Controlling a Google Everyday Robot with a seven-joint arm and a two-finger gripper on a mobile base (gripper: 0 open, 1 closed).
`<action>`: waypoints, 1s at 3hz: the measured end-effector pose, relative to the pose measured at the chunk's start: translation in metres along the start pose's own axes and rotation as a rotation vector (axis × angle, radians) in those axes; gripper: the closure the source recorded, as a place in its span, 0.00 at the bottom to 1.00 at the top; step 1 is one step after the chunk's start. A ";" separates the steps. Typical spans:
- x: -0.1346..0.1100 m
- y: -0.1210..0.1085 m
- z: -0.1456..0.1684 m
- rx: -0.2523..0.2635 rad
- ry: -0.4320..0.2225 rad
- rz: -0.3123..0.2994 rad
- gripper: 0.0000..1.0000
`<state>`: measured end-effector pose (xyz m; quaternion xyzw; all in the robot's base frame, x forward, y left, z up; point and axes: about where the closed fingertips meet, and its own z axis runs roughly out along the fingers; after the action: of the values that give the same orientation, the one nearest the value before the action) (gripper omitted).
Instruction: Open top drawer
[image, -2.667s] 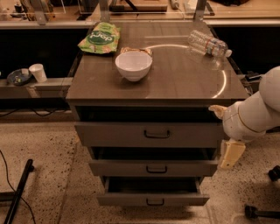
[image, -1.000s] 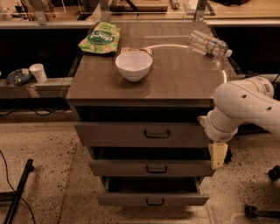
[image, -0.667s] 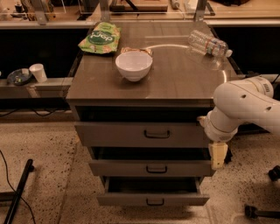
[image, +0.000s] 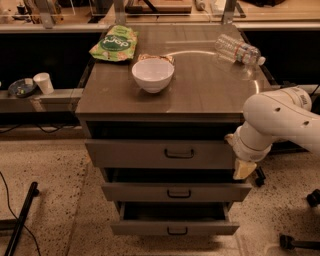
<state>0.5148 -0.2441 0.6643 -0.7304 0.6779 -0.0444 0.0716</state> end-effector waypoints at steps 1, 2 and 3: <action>0.000 0.000 0.000 -0.001 -0.002 -0.002 0.57; 0.000 -0.002 -0.001 -0.001 -0.002 -0.002 0.56; 0.000 -0.003 -0.005 -0.001 -0.004 -0.003 0.55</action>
Offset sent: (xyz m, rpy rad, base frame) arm -0.0004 -0.0005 0.0016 0.0175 0.0044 0.0126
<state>0.5167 -0.2441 0.6692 -0.7314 0.6768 -0.0426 0.0722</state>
